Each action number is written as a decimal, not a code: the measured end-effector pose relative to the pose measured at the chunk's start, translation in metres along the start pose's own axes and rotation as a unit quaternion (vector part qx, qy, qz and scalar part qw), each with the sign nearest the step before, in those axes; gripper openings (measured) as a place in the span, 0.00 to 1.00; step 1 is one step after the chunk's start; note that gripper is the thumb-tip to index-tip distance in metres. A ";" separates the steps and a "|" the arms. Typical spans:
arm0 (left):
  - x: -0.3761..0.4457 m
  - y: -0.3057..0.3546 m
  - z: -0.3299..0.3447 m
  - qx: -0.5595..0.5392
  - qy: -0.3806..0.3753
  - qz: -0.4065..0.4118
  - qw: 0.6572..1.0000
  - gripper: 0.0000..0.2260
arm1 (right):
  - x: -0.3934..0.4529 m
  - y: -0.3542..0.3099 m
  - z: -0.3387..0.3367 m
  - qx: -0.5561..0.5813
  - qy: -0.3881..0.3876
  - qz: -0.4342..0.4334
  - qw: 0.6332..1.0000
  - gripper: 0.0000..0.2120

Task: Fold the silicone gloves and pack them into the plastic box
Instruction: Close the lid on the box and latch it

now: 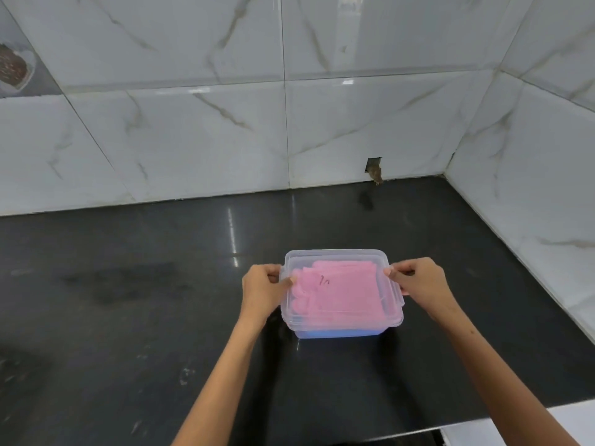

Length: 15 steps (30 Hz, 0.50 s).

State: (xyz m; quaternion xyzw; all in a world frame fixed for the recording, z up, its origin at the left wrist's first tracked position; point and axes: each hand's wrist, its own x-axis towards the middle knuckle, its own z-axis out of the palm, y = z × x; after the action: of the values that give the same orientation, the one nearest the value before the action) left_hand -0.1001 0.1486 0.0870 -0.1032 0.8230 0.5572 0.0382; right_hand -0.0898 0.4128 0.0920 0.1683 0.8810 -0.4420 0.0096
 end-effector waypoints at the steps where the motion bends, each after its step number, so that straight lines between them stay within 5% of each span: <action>1: -0.001 -0.002 0.001 -0.012 0.005 -0.008 1.000 0.05 | 0.000 0.001 0.001 -0.004 0.007 -0.002 1.000 0.08; 7: -0.006 -0.015 -0.015 -0.100 -0.123 -0.061 0.985 0.11 | 0.001 0.012 -0.002 0.060 -0.033 0.025 0.997 0.05; 11: -0.008 -0.023 -0.013 -0.113 -0.084 -0.070 0.988 0.13 | -0.002 0.016 -0.011 0.142 -0.114 0.056 0.982 0.04; 15: -0.009 -0.030 -0.011 -0.180 -0.072 -0.117 0.974 0.10 | -0.002 0.024 -0.010 0.210 -0.110 0.096 0.967 0.08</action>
State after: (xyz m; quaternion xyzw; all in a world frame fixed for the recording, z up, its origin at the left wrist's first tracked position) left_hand -0.0848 0.1287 0.0659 -0.1632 0.6868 0.6936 0.1432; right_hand -0.0795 0.4335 0.0798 0.2001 0.7416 -0.6302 0.1133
